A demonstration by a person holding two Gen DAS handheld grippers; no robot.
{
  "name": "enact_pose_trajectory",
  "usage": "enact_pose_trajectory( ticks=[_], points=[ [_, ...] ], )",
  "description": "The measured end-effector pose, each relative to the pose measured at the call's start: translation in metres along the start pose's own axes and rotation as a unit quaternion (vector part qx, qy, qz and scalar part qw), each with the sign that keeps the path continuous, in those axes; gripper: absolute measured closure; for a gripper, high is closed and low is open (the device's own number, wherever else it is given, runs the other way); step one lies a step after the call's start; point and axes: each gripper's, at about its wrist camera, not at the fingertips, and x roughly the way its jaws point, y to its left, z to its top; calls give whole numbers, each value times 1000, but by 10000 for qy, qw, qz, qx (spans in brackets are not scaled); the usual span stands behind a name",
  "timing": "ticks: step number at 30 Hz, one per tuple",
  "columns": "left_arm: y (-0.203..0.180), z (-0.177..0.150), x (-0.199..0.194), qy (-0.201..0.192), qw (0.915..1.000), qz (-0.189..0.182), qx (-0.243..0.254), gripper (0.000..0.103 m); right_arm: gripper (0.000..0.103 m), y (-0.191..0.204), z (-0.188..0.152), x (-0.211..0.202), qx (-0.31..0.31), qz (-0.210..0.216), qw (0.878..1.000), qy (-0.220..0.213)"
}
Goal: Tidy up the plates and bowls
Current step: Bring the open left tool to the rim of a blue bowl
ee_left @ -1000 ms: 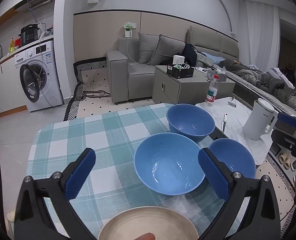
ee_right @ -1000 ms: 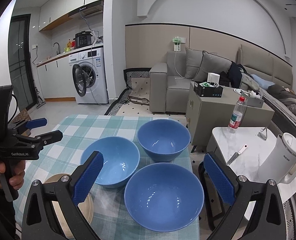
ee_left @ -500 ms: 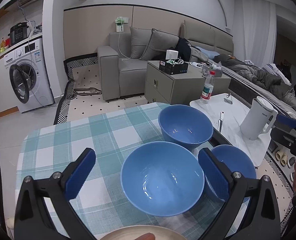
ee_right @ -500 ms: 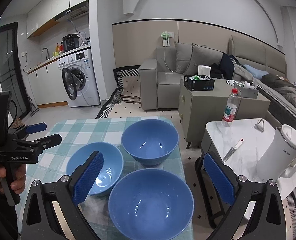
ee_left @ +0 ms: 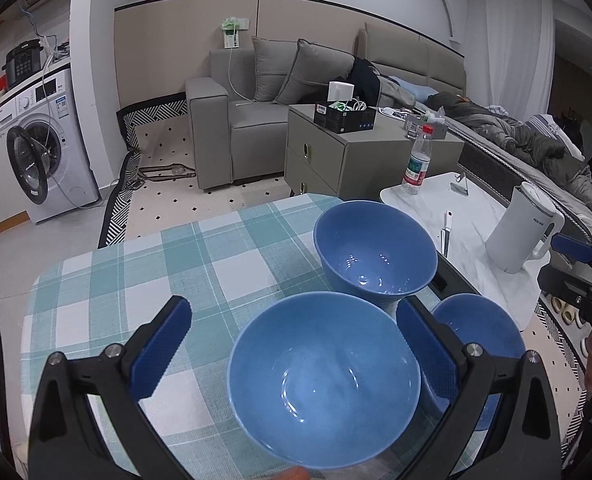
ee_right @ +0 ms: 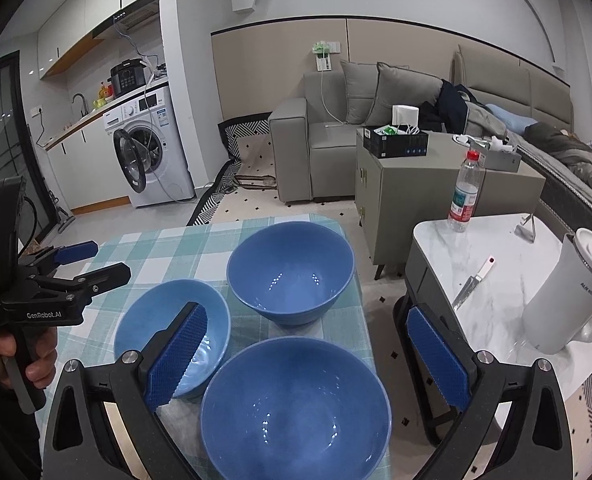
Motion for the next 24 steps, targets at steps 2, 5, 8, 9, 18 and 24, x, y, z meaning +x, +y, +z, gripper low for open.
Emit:
enact_pose_trajectory(
  ticks=[2,5,8,9,18,24],
  points=[
    [-1,3,7,50,10000,-47,-3,0,1,-2,2,7,30,-28,10000,61],
    [-3,8,17,127,9999,-48,26,0,1,-3,3,17,34,-60,9999,146],
    [-3,12,26,176,9998,-73,37,0,1,-5,4,25,22,-101,9997,240],
    [-2,13,28,185,9998,-82,37,0,1,-5,5,27,1,-114,9996,256],
    [5,22,55,344,9994,-59,-11,0,1,-15,22,52,39,-129,9991,400],
    [6,25,69,456,9990,-37,-11,0,1,-22,23,73,125,-124,9983,554]
  ],
)
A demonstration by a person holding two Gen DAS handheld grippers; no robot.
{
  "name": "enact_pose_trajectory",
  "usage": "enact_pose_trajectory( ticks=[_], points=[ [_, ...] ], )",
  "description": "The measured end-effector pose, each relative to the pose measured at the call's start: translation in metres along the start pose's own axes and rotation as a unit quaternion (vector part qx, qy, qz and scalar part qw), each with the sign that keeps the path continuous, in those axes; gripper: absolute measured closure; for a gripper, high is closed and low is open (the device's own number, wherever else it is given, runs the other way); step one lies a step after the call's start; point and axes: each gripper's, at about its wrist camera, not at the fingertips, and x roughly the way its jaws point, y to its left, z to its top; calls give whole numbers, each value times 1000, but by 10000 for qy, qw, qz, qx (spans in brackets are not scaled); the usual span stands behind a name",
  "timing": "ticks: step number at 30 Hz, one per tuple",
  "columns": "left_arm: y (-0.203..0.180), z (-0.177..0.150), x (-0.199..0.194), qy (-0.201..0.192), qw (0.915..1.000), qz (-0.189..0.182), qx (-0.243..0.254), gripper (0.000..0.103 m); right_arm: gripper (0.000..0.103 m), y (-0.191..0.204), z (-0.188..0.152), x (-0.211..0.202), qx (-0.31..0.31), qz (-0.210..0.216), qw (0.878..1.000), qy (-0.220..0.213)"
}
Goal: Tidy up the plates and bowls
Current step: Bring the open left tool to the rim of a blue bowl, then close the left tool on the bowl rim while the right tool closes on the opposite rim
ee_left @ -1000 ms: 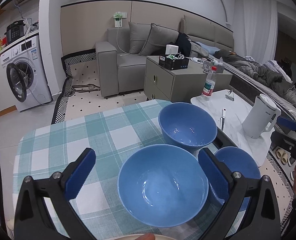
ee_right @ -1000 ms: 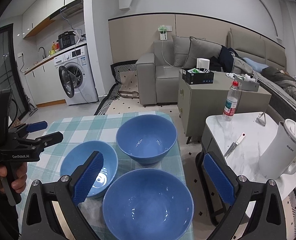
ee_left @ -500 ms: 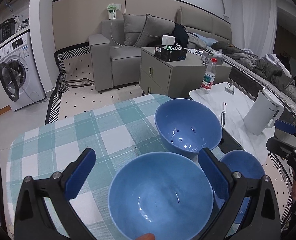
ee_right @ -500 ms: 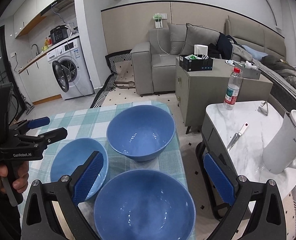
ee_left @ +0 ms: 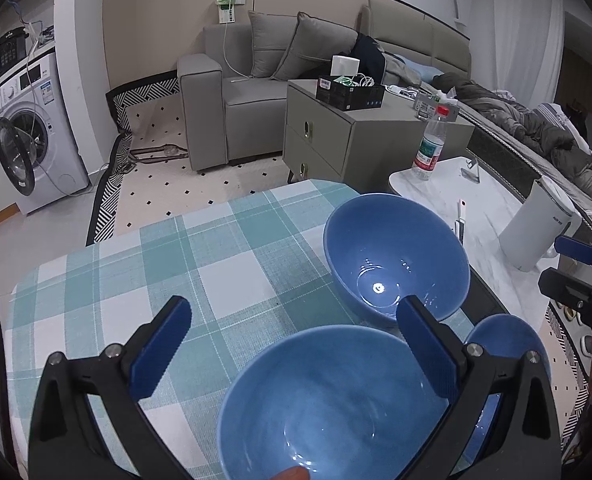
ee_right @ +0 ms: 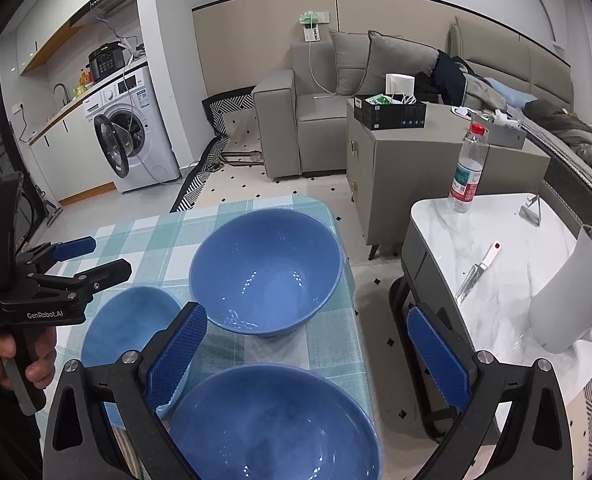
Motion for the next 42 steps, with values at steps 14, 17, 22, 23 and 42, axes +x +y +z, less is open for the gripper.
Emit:
enact_pose_trajectory(
  ticks=[14,17,22,23,42],
  points=[
    [-14,10,42,415,9989,-148,163,2,2,-8,-6,48,135,83,9991,392],
    [-14,10,49,500,9985,-170,131,7,11,-10,-5,56,142,116,9988,465],
    [-15,10,59,626,9976,-266,141,16,22,-12,-5,69,178,143,9979,602],
    [-17,10,61,643,9974,-275,172,18,24,-12,-5,72,193,154,9977,632],
    [-29,10,81,905,9944,-344,416,59,48,-10,-6,113,207,238,9941,1039]
  ],
)
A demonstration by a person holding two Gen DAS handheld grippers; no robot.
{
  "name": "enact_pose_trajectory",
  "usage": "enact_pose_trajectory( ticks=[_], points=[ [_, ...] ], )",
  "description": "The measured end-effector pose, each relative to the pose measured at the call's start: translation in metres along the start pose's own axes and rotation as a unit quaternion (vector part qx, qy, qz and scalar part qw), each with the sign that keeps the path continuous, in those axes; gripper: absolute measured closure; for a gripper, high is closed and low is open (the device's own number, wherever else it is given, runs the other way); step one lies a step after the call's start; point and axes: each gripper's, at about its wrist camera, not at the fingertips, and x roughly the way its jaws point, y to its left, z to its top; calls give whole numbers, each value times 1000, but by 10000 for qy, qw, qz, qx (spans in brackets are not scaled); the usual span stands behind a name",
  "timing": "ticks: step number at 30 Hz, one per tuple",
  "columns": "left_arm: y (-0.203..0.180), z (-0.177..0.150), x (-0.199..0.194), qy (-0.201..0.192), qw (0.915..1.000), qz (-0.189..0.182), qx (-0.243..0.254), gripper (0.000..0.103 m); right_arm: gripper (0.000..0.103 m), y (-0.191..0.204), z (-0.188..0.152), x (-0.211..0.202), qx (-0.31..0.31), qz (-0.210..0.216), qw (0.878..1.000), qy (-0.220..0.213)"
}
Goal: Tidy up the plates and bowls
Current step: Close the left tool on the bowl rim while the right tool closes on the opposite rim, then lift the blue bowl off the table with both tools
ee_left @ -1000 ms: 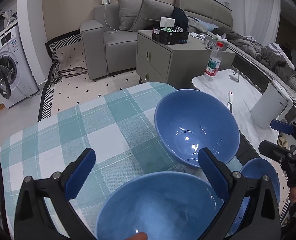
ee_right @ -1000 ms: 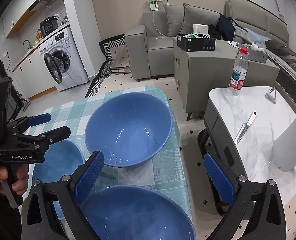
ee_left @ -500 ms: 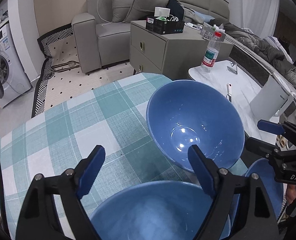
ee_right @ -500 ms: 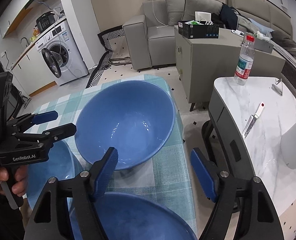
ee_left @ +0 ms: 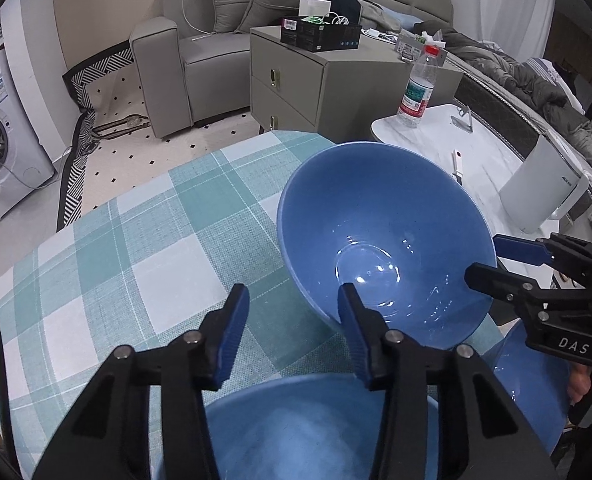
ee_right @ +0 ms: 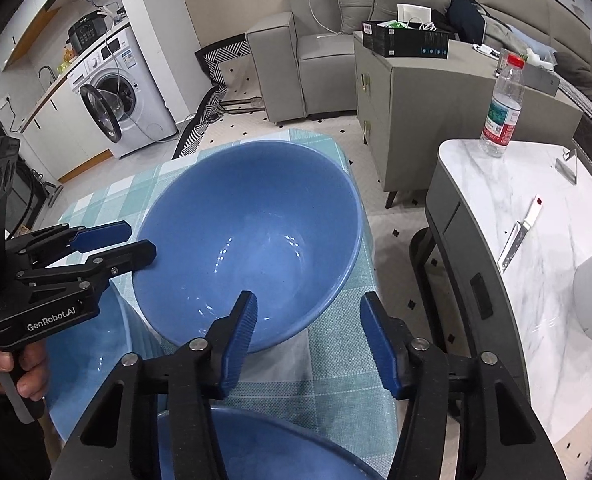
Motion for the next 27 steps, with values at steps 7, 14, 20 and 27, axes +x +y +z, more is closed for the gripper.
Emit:
enact_pose_trajectory(
  ticks=[7,14,20,27],
  points=[
    [-4,2,4,35,9999,-87,70,72,62,1,1,6,-128,2,9999,28],
    [-9,3,6,37,9997,-112,199,82,72,4,1,7,-180,-49,9998,19],
    [-8,1,6,24,9997,-93,211,82,72,7,1,7,-221,-82,9997,-12],
    [-10,2,0,-94,9997,-76,213,82,72,11,-1,-3,-241,-105,9995,-146]
  ],
)
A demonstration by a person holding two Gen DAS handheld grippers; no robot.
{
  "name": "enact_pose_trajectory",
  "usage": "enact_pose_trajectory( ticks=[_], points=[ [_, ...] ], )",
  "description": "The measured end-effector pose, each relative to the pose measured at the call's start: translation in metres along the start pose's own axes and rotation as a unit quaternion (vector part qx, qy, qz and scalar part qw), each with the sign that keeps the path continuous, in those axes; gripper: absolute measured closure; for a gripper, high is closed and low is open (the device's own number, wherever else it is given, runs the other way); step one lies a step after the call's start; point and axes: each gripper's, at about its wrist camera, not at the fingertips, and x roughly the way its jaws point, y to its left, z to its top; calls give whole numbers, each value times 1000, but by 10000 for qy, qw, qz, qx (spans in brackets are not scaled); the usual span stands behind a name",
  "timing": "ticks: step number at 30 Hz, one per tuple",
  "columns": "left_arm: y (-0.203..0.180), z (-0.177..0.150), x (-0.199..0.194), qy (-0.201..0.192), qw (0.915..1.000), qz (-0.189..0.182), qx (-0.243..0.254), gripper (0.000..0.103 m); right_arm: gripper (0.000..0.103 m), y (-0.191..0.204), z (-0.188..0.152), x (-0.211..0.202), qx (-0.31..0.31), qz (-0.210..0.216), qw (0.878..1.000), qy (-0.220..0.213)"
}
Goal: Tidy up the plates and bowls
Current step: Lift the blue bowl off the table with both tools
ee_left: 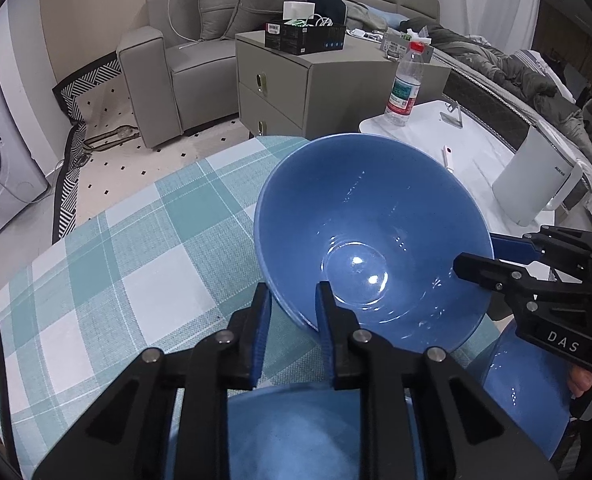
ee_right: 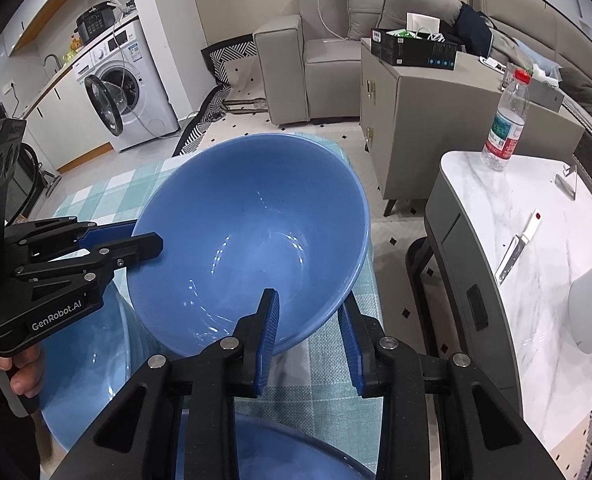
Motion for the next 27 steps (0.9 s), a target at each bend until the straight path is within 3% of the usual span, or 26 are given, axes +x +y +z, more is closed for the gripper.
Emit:
enact_pose_trajectory(
  ticks=[27],
  points=[
    [-8,-3,-58,-604,9982,17,-33,82,72,21,-8,-71,-141,-64,9978,-645]
  ],
)
